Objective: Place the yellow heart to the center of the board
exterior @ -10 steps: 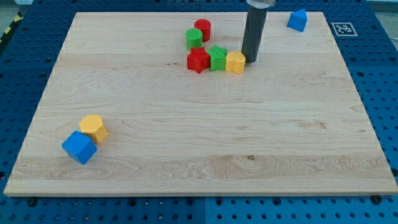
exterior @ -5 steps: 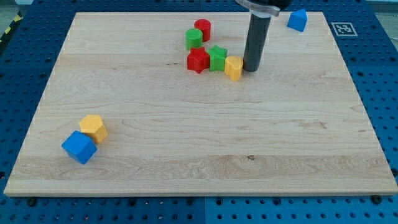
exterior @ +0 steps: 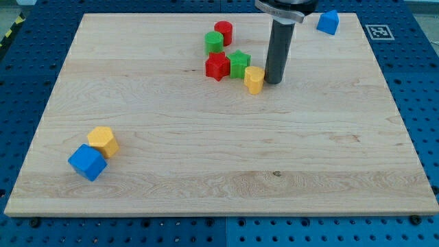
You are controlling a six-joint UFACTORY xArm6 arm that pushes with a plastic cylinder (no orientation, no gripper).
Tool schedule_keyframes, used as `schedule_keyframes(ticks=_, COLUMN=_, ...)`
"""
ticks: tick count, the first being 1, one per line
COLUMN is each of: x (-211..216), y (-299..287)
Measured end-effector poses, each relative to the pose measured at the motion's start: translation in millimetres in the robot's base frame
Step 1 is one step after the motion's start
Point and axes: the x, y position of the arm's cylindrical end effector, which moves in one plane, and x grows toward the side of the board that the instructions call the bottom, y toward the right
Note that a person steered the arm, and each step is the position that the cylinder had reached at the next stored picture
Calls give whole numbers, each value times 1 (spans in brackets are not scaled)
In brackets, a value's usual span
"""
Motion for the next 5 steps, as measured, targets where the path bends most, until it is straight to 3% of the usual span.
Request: schedule_keyframes(ticks=5, x=3, y=-13)
